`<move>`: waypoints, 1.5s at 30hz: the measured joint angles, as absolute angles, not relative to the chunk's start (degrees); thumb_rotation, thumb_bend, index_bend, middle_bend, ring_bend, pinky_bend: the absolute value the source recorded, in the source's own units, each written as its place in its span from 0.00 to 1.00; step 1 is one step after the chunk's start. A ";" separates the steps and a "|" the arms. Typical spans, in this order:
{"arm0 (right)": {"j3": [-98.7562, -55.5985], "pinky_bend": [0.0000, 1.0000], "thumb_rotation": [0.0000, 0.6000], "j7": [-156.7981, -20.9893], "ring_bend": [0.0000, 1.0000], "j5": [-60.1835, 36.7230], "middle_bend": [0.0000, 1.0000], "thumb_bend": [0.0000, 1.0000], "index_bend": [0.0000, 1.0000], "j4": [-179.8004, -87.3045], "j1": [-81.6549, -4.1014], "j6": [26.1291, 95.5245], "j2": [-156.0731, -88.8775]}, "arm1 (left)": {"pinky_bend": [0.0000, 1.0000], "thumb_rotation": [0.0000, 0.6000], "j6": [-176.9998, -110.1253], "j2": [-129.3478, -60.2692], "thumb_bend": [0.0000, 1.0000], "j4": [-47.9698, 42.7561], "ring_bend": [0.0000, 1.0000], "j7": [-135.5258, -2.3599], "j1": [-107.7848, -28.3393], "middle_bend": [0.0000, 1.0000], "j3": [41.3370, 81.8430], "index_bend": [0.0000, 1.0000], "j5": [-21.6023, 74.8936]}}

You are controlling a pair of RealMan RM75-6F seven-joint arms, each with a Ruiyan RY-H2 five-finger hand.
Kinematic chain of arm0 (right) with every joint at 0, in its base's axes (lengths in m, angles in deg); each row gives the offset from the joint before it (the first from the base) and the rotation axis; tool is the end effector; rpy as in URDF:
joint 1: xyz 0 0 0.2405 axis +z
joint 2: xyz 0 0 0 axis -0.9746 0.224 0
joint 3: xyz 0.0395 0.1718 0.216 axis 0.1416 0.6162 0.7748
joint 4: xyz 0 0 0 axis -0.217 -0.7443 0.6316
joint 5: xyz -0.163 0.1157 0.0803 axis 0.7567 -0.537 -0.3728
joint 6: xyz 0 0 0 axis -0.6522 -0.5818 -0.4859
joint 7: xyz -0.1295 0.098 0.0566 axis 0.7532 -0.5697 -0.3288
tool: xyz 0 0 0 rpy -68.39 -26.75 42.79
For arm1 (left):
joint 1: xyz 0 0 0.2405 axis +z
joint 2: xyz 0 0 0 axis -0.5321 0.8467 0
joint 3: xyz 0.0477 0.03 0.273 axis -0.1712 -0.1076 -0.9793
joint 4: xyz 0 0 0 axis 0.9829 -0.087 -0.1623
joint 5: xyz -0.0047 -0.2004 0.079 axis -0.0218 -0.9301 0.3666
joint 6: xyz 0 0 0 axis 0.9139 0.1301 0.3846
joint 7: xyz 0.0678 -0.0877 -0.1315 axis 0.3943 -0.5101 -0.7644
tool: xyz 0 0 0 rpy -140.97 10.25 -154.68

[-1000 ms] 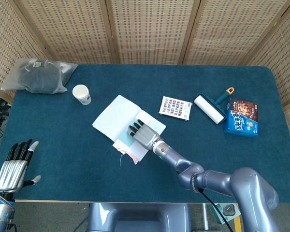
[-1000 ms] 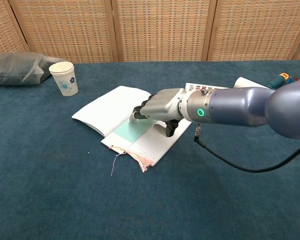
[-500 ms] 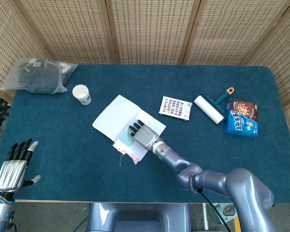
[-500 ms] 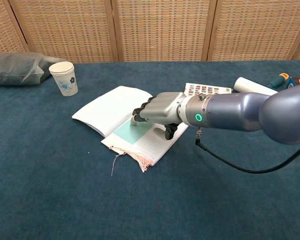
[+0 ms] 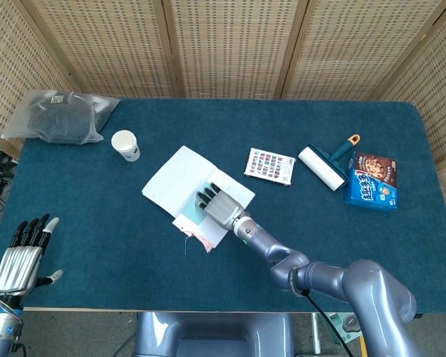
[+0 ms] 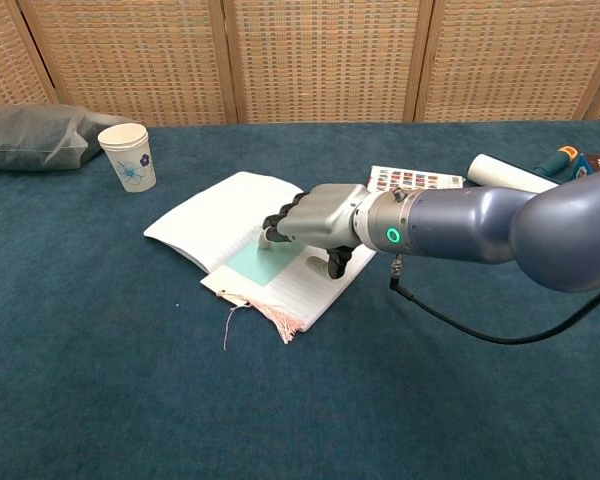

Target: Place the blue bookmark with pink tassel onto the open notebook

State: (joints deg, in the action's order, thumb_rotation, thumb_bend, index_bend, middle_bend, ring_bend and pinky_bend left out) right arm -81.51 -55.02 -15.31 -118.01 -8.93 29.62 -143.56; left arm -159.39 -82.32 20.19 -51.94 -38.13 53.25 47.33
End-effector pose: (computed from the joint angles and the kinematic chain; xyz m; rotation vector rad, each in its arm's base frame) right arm -0.0564 -0.4324 -0.1500 2.3502 -0.3947 0.5665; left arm -0.3264 0.2023 0.1004 -1.4980 -0.9180 -0.6986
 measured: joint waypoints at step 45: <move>-81.64 0.00 1.00 -55.29 0.00 -14.84 0.00 0.72 0.16 -115.15 -9.12 29.22 -144.41 | 0.00 1.00 -159.41 -82.40 0.00 20.39 0.00 -51.32 -38.21 0.00 53.17 0.00 47.12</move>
State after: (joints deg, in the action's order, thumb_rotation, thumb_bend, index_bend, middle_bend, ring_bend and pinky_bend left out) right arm -81.64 -55.29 -14.84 -115.15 -9.12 29.22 -144.41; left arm -159.41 -82.40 20.39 -51.32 -38.21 53.17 47.12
